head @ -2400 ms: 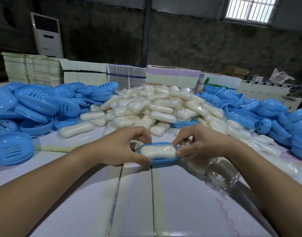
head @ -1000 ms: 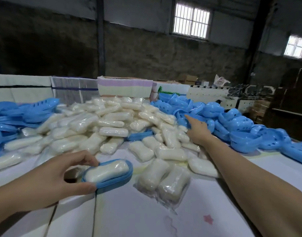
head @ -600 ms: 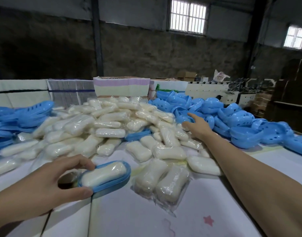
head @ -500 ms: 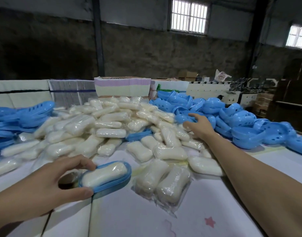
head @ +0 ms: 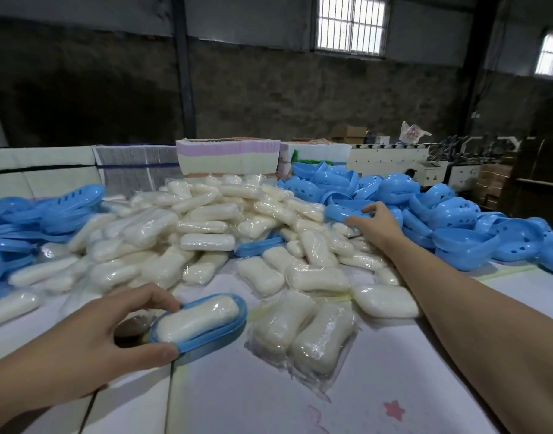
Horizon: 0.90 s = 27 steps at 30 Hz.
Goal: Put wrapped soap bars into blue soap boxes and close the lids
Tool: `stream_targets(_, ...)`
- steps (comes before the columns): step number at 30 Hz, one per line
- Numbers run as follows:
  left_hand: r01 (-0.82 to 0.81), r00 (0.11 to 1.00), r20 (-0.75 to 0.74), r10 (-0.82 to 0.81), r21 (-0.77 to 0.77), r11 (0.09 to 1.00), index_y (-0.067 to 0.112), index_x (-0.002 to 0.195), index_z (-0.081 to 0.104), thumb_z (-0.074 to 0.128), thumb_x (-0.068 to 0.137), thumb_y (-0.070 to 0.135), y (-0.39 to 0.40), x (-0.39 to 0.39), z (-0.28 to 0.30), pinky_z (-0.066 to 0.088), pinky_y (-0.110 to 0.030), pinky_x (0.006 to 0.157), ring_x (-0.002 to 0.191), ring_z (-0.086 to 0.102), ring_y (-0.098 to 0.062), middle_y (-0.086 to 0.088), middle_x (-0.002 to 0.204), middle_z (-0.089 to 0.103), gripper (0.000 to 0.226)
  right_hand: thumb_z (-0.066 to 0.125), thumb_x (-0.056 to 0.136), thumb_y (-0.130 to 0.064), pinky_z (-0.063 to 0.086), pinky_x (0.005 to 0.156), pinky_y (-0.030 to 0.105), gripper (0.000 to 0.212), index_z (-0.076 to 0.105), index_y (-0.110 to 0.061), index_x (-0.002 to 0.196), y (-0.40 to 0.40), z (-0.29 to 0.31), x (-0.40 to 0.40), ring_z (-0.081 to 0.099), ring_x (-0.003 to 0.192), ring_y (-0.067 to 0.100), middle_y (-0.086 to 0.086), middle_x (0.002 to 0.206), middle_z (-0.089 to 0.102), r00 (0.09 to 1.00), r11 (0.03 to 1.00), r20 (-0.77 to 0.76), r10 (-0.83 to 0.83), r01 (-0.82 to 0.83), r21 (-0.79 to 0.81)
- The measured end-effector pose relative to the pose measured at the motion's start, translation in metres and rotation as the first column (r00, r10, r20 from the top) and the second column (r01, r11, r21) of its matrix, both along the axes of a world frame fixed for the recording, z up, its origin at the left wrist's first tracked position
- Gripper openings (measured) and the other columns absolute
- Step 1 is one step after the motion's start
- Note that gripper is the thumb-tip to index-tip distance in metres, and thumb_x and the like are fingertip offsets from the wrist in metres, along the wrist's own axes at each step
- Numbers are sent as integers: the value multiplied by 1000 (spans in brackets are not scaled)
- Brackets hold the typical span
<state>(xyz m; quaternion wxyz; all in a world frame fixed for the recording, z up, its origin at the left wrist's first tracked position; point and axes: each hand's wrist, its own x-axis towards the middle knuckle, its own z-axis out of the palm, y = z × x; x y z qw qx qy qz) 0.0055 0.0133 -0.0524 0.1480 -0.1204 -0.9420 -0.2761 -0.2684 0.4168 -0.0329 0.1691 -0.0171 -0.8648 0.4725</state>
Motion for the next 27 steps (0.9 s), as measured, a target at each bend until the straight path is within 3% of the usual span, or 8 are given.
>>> stream_targets(3,7,1000,-4,-7,14,1000,53,120,61,64,46,96,0,0,0,39,1,77,105,60,10,30,118,63,86,71,76,-46,43,101,45,62,43,-28,128,-1,0,-2,49,119,29,11,128,51,998,999,61,20,-22,30)
stream_targets(5,17,1000,5,-17,35,999,53,121,61,66,46,95,2,0,0,40,0,78,105,61,8,29,117,65,86,72,74,-46,43,102,46,66,41,-27,130,-1,1,0,49,118,29,11,128,52,998,1000,54,15,-17,21)
stream_targets(11,44,998,40,-48,93,995,51,123,58,76,47,85,5,0,2,41,-1,85,111,61,7,26,119,68,86,76,72,-45,45,100,46,62,46,-29,124,-7,10,21,49,117,25,3,124,47,979,999,-198,-47,47,-7)
stream_targets(15,39,993,101,-57,179,983,53,115,57,83,47,68,9,2,4,42,-1,86,113,59,10,25,119,68,75,80,72,-40,51,91,35,51,53,-35,115,-32,40,55,56,108,15,0,122,52,928,989,-344,144,-144,27)
stream_targets(18,36,987,141,-73,249,968,58,105,54,87,45,65,15,8,9,46,-6,88,111,61,7,25,118,68,68,80,66,-44,52,69,18,47,57,-42,107,-70,64,100,63,83,2,-3,111,59,836,896,-342,429,-442,45)
stream_targets(21,-6,984,176,-38,242,970,62,110,45,83,48,64,18,12,11,49,-23,100,109,64,-4,28,121,65,73,77,64,-52,56,72,22,45,58,-47,104,-112,71,146,65,84,3,-15,103,60,704,730,-194,683,-653,201)
stream_targets(24,-40,987,163,-1,247,968,57,125,38,89,57,54,18,12,11,48,-29,104,114,60,-1,24,122,64,85,76,64,-54,47,73,11,47,58,-45,106,-138,54,174,59,90,0,-20,104,58,606,604,-109,788,-726,328)
stream_targets(27,-51,990,138,21,219,974,56,131,33,89,63,53,17,11,10,46,-21,100,116,53,7,27,121,57,88,77,69,-50,38,74,7,47,55,-45,111,-141,33,181,50,99,-8,-23,112,52,599,544,-13,801,-717,436)
